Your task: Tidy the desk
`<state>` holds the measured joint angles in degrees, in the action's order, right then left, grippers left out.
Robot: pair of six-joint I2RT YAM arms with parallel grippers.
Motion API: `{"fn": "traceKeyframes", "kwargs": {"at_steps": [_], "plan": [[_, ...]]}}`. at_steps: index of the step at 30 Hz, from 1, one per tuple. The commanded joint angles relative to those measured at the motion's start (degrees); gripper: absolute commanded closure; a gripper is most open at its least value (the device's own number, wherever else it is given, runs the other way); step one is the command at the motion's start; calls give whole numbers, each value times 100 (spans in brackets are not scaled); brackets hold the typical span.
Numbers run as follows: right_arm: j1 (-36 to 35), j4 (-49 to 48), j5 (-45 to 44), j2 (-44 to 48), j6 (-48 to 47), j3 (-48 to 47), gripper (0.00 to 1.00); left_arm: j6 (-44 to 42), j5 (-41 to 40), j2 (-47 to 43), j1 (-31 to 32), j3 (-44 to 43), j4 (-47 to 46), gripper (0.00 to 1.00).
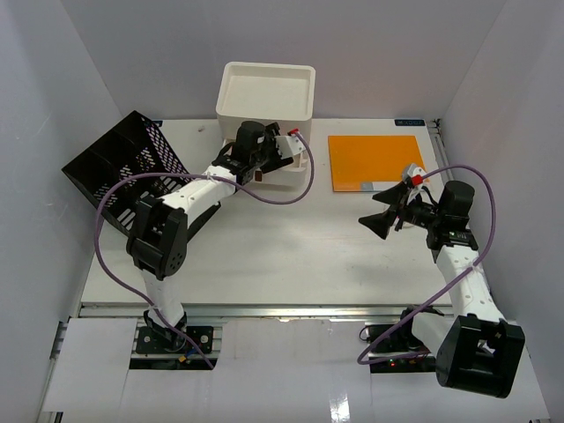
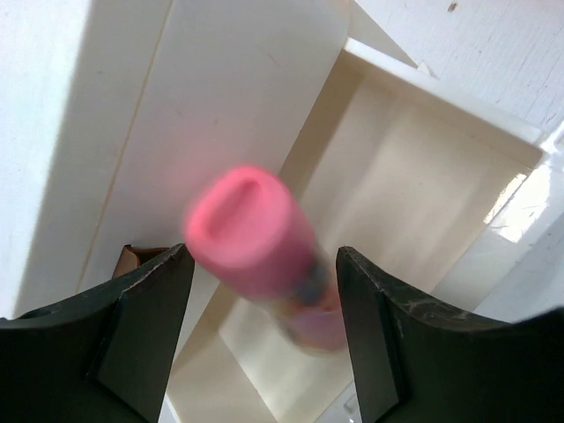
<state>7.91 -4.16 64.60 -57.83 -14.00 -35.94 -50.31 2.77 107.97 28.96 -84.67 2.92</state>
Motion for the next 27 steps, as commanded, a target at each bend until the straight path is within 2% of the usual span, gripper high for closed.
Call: {"fn": "traceKeyframes", "kwargs": {"at_steps": [1,8,14,19,23,27], "plan": [[156,-286,223,-39,-65,89,3,133,-68,-480,-50,64,-248,22],[473,-301,389,-62,-177,163,3,628,56,-824,-58,-100,-248,19],[606,101,1,-170,-626,104,3,1663,13,-1647,-49,187,-497,13],[606,699,-814,-381,-1153,-42,2,3719,221,-3164,-54,1643,-769,15],[580,1153,-1010,-543,-1738,-215,1,4928,578,-4354,-58,3365,-1139,34],[430,1922,-1385,-835,-2658,-600,2,5737,818,-5055,-74,4256,-1277,38]]}}
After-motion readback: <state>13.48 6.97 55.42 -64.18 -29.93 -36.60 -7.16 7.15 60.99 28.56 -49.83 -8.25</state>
